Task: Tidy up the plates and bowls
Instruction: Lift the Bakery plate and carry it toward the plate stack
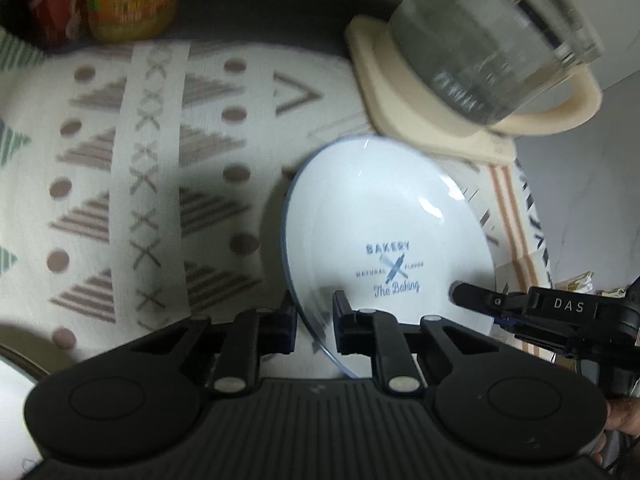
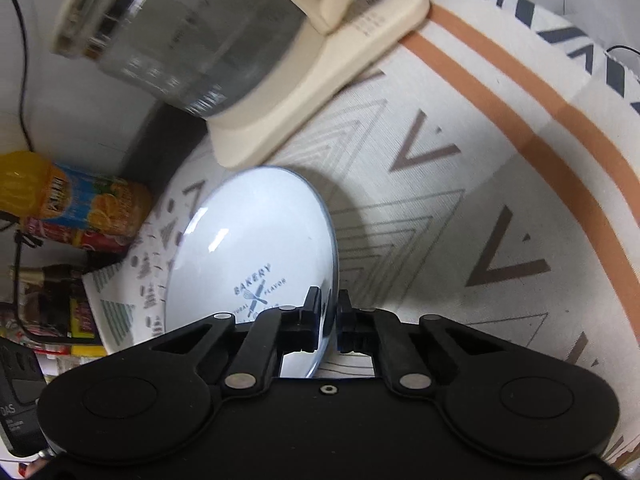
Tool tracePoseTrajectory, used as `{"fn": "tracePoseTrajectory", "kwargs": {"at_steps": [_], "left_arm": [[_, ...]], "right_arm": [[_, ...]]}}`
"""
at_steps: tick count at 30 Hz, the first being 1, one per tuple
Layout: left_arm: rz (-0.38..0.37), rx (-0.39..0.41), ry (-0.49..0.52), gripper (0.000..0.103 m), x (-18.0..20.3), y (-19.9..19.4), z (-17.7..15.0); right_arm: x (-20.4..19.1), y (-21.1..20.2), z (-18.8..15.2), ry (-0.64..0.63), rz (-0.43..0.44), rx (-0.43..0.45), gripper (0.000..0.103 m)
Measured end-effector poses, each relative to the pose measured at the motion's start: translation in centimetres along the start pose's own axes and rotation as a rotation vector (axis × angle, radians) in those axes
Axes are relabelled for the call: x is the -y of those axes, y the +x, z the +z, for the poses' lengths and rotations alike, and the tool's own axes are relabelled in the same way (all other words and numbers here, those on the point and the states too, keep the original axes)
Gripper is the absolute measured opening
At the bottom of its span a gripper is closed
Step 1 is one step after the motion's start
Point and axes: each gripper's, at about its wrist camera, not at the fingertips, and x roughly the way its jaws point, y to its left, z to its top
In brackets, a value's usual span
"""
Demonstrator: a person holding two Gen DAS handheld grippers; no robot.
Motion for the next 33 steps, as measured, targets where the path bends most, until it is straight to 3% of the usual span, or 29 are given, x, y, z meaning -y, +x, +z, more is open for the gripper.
{"fn": "tracePoseTrajectory", "kwargs": {"at_steps": [19, 33], "left_arm": [[-0.032, 0.19, 0.034, 0.012, 0.9, -5.6, 0.4], [-0.033, 0.293, 0.011, 0.012, -0.6, -9.9, -1.5]], "right_arm": [[-4.3, -4.0, -0.2, -0.102, 0.056, 0.146, 0.009], [-7.9, -5.5, -2.8, -0.177, 0.097, 0.184, 0.01]]}}
